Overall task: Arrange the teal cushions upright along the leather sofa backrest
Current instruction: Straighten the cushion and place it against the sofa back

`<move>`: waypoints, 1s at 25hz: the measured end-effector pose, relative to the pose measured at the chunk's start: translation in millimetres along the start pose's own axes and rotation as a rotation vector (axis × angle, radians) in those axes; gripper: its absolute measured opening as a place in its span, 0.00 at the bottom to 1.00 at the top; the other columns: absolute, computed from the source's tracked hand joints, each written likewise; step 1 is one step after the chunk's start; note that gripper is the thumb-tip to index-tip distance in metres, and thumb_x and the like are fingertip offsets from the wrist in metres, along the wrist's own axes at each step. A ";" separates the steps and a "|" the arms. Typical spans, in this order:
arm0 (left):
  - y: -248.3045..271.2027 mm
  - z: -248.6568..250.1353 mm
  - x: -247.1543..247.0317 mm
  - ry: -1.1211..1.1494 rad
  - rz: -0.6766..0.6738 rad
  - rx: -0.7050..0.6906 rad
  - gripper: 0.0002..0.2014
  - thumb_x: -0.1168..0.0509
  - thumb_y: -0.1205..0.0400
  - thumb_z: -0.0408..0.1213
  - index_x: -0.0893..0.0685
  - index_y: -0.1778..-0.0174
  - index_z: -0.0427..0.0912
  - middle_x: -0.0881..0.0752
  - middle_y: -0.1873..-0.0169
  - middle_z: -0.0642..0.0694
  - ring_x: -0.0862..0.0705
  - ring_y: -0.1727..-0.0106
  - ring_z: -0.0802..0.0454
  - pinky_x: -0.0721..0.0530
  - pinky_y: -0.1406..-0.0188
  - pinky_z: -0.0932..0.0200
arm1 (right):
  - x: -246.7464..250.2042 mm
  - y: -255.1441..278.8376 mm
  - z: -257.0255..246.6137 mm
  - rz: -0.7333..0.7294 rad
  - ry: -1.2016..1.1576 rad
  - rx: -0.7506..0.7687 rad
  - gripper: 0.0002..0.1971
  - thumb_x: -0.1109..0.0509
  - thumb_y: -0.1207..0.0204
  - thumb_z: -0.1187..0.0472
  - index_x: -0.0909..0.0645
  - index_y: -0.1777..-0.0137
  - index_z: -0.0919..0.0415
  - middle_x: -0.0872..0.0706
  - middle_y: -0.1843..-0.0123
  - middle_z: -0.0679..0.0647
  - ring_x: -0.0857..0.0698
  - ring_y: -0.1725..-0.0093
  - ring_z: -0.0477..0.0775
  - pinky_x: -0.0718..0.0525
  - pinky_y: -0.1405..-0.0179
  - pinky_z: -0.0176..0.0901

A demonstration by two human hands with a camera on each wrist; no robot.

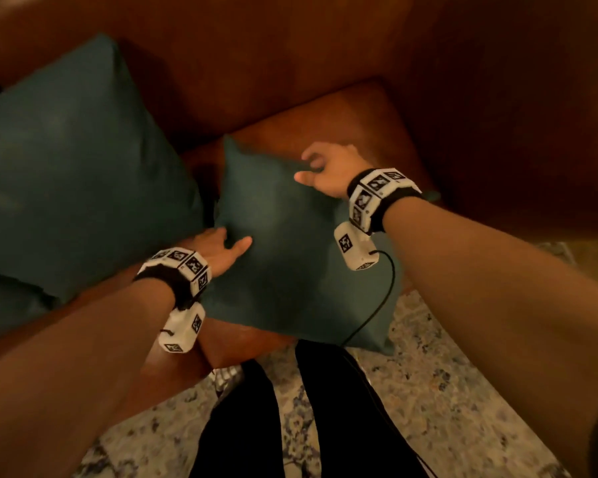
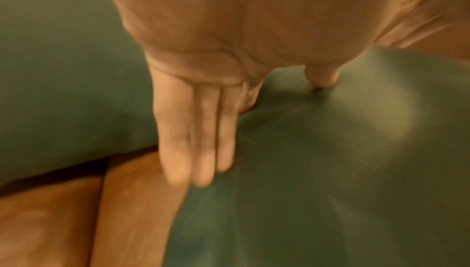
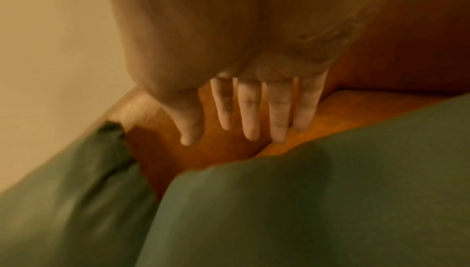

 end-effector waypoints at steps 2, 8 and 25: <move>-7.3 -5.4 10.9 0.054 0.152 0.030 0.39 0.53 0.19 0.71 0.20 0.33 0.40 0.18 0.29 0.30 0.19 0.30 0.29 0.21 0.28 0.39 | 22.8 18.9 32.3 0.227 -0.135 -0.083 0.25 0.26 0.22 0.44 0.22 0.27 0.52 0.14 0.29 0.57 0.19 0.27 0.59 0.26 0.35 0.39; -47.4 8.5 13.4 0.984 0.075 0.064 0.60 0.29 0.44 0.73 0.36 0.16 0.48 0.22 0.21 0.42 0.20 0.24 0.37 0.24 0.21 0.39 | -36.7 87.6 188.8 0.285 -0.596 -0.718 0.57 0.19 0.43 0.27 0.31 0.19 0.59 0.19 0.22 0.61 0.18 0.26 0.68 0.19 0.27 0.60; -16.8 19.0 112.4 1.222 0.668 -0.196 0.41 0.26 0.24 0.49 0.40 0.20 0.41 0.23 0.25 0.43 0.21 0.28 0.49 0.22 0.23 0.54 | 105.5 -31.6 10.7 0.497 -0.539 -0.059 0.41 0.30 0.24 0.32 0.36 0.15 0.48 0.23 0.18 0.53 0.23 0.20 0.59 0.27 0.29 0.39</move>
Point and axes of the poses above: each hand's wrist, its own y-axis away from the middle knuckle, its own x-axis out of the back of the hand, z = x × y, the point moved 4 cm from there along -y, towards the middle knuckle
